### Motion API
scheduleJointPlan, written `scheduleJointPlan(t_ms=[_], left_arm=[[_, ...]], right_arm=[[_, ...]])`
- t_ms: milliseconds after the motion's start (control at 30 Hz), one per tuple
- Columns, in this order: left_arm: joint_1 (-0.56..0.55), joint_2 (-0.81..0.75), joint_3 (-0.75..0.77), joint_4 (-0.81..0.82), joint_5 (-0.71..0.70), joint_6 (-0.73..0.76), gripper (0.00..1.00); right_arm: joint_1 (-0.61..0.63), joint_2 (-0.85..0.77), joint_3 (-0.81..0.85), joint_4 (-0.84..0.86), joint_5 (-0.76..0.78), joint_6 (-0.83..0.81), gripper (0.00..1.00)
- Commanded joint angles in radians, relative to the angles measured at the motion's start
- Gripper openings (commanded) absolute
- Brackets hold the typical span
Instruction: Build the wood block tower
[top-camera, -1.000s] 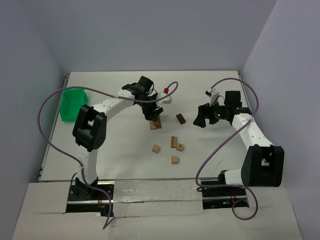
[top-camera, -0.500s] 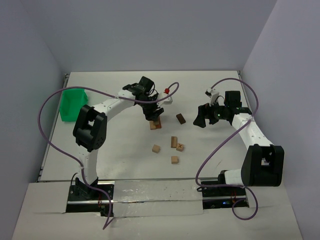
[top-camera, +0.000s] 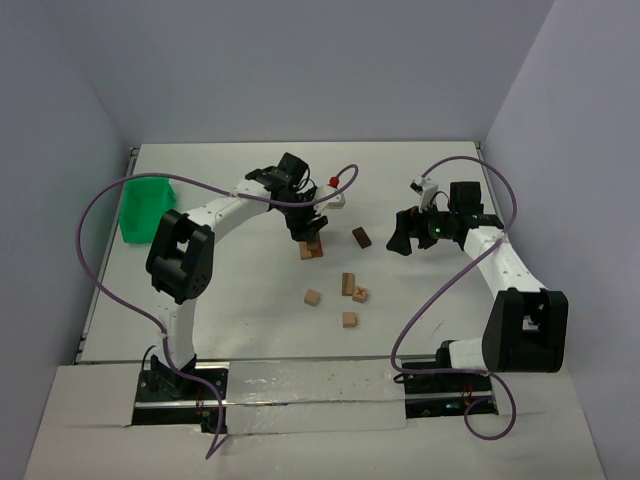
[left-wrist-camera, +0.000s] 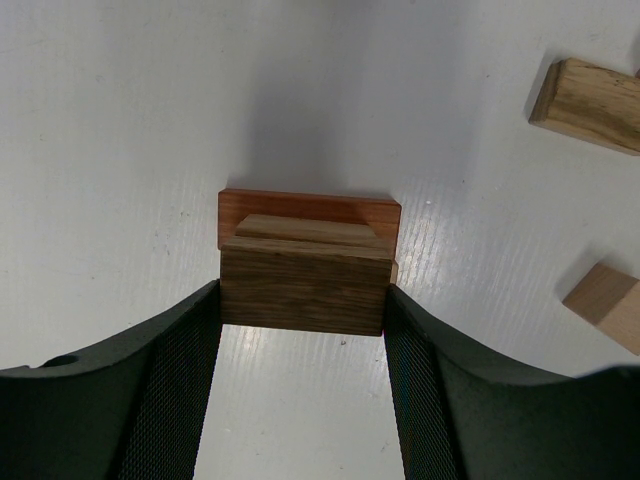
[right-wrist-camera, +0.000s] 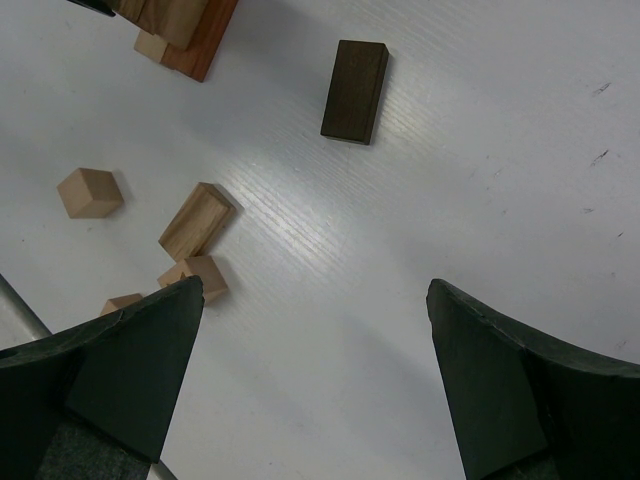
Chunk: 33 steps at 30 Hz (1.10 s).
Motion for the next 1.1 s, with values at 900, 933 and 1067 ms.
scheduleJointPlan(t_ms=[900, 933, 1067], left_arm=[[0.253, -0.409, -0.058, 0.013, 0.283, -0.223, 0.99], [0.279, -0.441, -0.086, 0.019, 0.312, -0.240, 0.99], [0.358, -0.490, -0.168, -0.002, 0.385, -0.283, 0.99]], right_arm=[[0.311, 0.010, 0.097, -0.096, 0.149, -0.203, 1.00], [0.343, 0.021, 0.095, -0.096, 0.163, -0.221, 1.00], [0.431, 0.090, 0.096, -0.089, 0.251, -0.256, 1.00]])
